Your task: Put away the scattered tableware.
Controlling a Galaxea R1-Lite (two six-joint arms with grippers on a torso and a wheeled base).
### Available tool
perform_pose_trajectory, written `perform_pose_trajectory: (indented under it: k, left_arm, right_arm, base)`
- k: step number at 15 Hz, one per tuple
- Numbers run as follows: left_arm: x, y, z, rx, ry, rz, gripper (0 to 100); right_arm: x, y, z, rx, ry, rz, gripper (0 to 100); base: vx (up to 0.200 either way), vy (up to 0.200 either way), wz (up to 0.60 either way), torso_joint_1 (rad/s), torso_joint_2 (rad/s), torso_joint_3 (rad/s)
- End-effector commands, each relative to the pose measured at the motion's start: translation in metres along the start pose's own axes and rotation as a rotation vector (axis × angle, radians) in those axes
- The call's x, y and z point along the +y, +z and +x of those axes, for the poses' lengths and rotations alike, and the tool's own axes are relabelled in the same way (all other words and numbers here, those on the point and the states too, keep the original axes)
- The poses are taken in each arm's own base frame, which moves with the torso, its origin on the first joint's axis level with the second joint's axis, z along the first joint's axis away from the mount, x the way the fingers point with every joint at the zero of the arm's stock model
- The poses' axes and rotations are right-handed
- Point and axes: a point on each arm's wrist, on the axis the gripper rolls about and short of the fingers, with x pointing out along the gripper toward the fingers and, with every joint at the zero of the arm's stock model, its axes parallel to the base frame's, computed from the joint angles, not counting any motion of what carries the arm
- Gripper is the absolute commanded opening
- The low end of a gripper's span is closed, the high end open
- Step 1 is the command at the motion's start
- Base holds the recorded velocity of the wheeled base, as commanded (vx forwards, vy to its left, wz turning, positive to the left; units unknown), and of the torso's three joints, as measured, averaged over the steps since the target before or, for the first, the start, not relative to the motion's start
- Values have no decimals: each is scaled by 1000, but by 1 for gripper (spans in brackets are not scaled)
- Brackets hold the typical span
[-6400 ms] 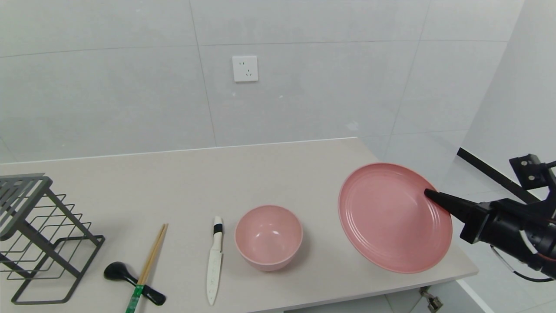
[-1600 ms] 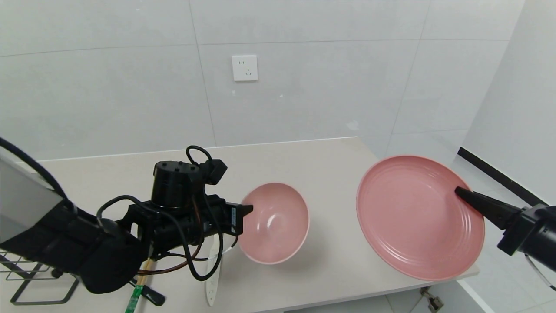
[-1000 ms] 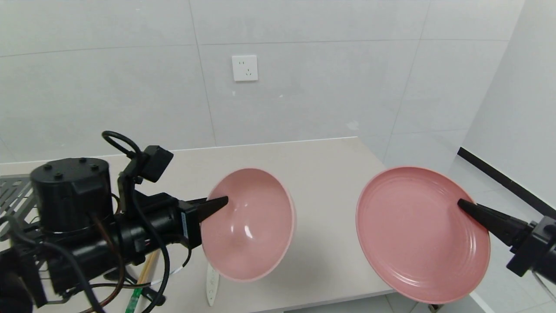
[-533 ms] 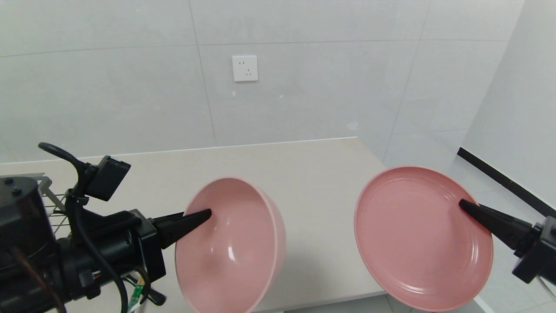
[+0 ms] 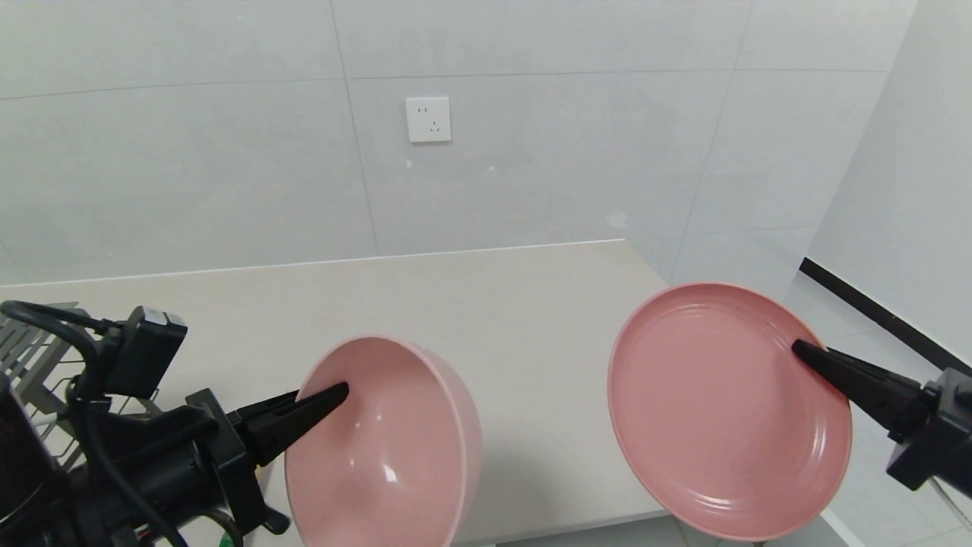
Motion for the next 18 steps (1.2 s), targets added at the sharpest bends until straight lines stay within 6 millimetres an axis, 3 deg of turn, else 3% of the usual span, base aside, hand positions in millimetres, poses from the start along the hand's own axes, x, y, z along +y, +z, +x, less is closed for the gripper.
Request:
perform_pose_trajectory:
  k: [1,3,10,18]
  left_arm:
    - [3,-3,-2,1,26,0,0]
    - [4,-3,-2,-2,45,-1,0]
    - [3,1,-3,-46,35,36,0]
    - [0,-2,-15,-72,26,46,0]
  right_arm:
    - [0,1,3,-2,8,-9,0]
    - [0,1,5,-21,11,-40,0]
    - [-1,-2,3,-13,7,-54,0]
    - [-2,-8,1,13,2,-50,0]
  base:
    - [0,0,0,0,0,0]
    - [0,0,0,0,0,0]
    - [-200,0,0,-3,0,3]
    - [0,0,0,0,0,0]
